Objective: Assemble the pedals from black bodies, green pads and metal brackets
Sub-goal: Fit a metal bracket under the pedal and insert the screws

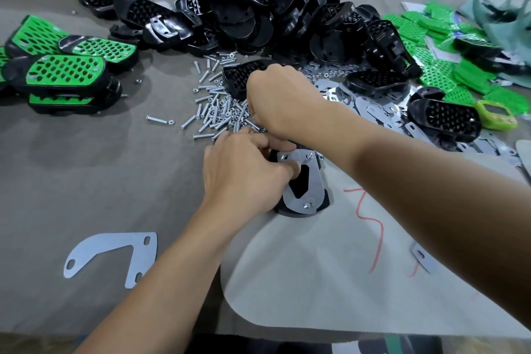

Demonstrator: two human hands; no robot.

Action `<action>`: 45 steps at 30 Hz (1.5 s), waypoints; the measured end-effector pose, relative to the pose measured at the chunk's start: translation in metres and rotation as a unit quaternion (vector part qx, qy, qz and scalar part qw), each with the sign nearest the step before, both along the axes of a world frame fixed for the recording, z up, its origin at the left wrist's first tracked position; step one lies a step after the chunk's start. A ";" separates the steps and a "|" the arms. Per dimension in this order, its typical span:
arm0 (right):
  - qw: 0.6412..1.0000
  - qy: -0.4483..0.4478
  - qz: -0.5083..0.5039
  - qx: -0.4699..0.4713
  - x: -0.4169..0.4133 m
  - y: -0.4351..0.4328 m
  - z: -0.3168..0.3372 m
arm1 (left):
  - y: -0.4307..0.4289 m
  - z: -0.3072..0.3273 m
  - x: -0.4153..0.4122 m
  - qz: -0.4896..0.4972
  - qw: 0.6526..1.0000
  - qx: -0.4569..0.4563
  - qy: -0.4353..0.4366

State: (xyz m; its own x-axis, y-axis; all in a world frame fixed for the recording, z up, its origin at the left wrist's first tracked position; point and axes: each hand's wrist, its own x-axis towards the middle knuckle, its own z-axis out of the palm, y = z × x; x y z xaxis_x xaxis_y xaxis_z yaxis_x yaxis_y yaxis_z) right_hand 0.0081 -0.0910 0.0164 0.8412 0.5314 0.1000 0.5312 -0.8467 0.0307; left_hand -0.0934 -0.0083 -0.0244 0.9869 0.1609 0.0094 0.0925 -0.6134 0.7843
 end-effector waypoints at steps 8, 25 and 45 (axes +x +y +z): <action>0.996 0.061 -0.023 0.053 0.000 -0.002 -0.001 | -0.001 0.001 -0.006 0.003 1.000 -0.003 -0.004; 0.955 0.113 -0.037 0.271 -0.058 -0.063 0.028 | -0.004 -0.005 -0.008 0.049 0.998 -0.022 0.008; 0.991 0.132 0.015 -0.014 -0.070 -0.041 0.037 | -0.002 -0.015 -0.008 0.049 0.999 -0.010 -0.019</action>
